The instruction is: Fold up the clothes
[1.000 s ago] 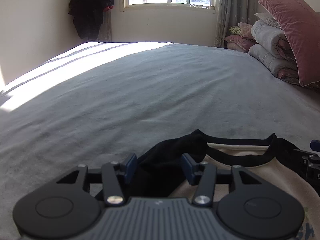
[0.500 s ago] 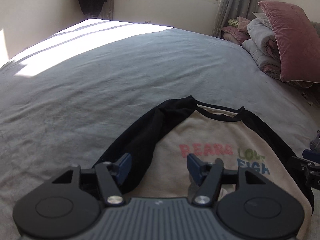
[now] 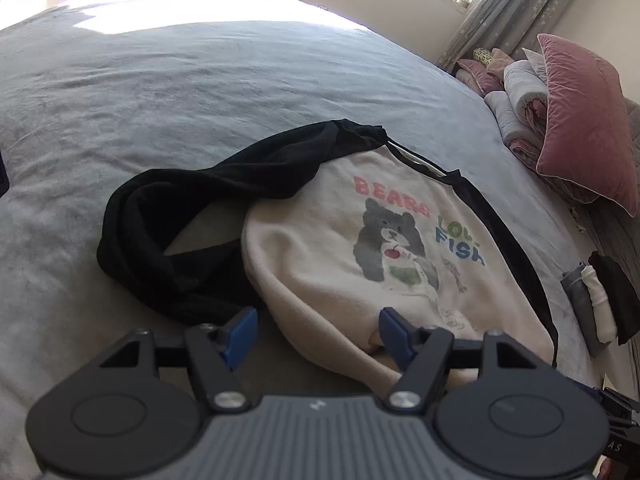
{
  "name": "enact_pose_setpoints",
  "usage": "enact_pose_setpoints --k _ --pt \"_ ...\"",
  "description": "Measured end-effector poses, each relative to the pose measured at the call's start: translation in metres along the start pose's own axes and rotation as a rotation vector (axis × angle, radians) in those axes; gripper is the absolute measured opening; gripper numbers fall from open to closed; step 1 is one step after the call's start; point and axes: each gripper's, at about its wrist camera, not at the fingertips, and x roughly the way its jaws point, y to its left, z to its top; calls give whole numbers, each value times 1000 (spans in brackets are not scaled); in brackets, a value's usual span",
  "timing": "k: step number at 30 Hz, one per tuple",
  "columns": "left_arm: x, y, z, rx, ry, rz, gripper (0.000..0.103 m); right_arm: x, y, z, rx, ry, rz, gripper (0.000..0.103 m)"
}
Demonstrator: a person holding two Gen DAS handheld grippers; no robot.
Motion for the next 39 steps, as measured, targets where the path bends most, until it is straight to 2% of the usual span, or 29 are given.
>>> enact_pose_setpoints --k 3,6,7,10,12,15,17,18,20,21,22,24,27,32,34,39 --pt "4 4 -13 -3 13 -27 67 0 3 -15 28 36 19 65" --pt "13 9 -24 -34 53 -122 67 5 7 -28 60 72 60 65" --pt "16 10 -27 -44 60 -159 67 5 9 -34 83 58 89 65" --pt "27 11 -37 -58 41 -207 66 14 13 -52 154 17 199 65" --pt "35 11 -44 -61 19 -203 60 26 17 -62 192 10 241 65" --pt "40 9 -49 -32 -30 -202 45 35 25 -65 169 -68 233 66" --pt "41 9 -51 -21 -52 -209 41 40 27 -64 169 -111 236 66" --pt "42 10 -52 -20 -61 -215 35 42 27 -64 177 -128 240 66" --pt "43 13 -51 -24 -53 -217 24 45 25 -61 186 -144 236 58" --pt "43 15 -51 -26 -50 -218 15 46 23 -60 186 -146 230 41" --pt "43 17 -50 -39 -34 -227 10 47 21 -57 182 -138 225 31" --pt "38 23 -47 -56 -14 -243 8 42 11 -52 206 -139 209 18" --pt "24 31 -42 -46 3 -260 7 27 -4 -46 246 -155 201 15" --pt "-2 44 -34 24 83 -309 6 -7 -21 -36 205 -174 298 13" --pt "-12 57 -33 24 101 -357 6 -18 -29 -36 183 -175 357 10" --pt "-23 80 -32 -4 153 -511 3 -34 -54 -41 226 -121 473 9"
